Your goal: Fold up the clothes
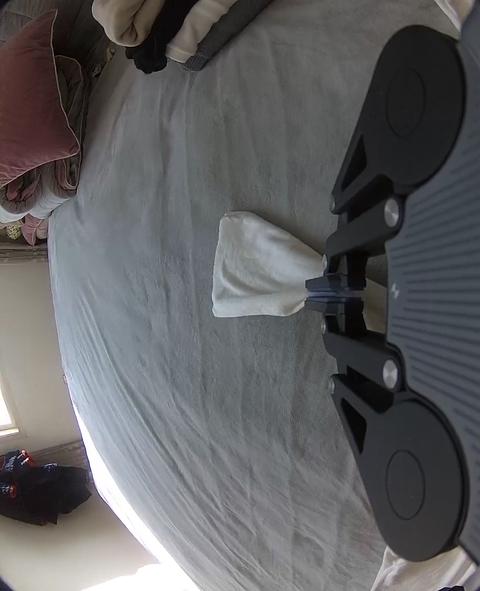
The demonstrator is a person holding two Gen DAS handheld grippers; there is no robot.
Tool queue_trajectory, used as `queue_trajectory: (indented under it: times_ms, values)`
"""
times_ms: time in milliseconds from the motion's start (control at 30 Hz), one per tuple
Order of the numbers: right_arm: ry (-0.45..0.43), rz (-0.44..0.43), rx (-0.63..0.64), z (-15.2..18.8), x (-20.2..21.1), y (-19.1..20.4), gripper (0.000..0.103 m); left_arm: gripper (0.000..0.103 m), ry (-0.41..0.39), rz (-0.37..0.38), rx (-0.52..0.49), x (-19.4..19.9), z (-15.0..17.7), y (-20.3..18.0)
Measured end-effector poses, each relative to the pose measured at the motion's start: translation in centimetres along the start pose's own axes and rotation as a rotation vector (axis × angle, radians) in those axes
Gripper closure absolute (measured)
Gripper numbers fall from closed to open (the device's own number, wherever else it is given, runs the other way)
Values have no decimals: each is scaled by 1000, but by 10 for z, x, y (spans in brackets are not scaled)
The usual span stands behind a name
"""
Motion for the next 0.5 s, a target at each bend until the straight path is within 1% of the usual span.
queue_trajectory:
  times_ms: [133, 267, 367, 433, 500]
  values:
    - [-13, -3, -82, 9, 36, -42, 101, 67, 32, 26, -24, -4, 5, -10]
    - [15, 7, -146, 38, 62, -76, 101, 67, 57, 37, -45, -8, 10, -16]
    - [66, 31, -133, 66, 62, -84, 101, 67, 75, 37, -40, -11, 13, -17]
    - [52, 30, -116, 69, 65, -83, 101, 67, 78, 37, -29, -11, 15, -16]
    - [32, 37, -73, 64, 69, -75, 85, 67, 78, 36, -34, -12, 15, -18]
Point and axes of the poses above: each gripper's, at about its wrist camera, not at the fingertips, and x roughly against the way its jaws point, y to its left, z to its underside, the point moved 3 cm from there along -x, roughly the way its jaws point, and after that the axes turned 5 degrees about -y, right-handed, at the moved point
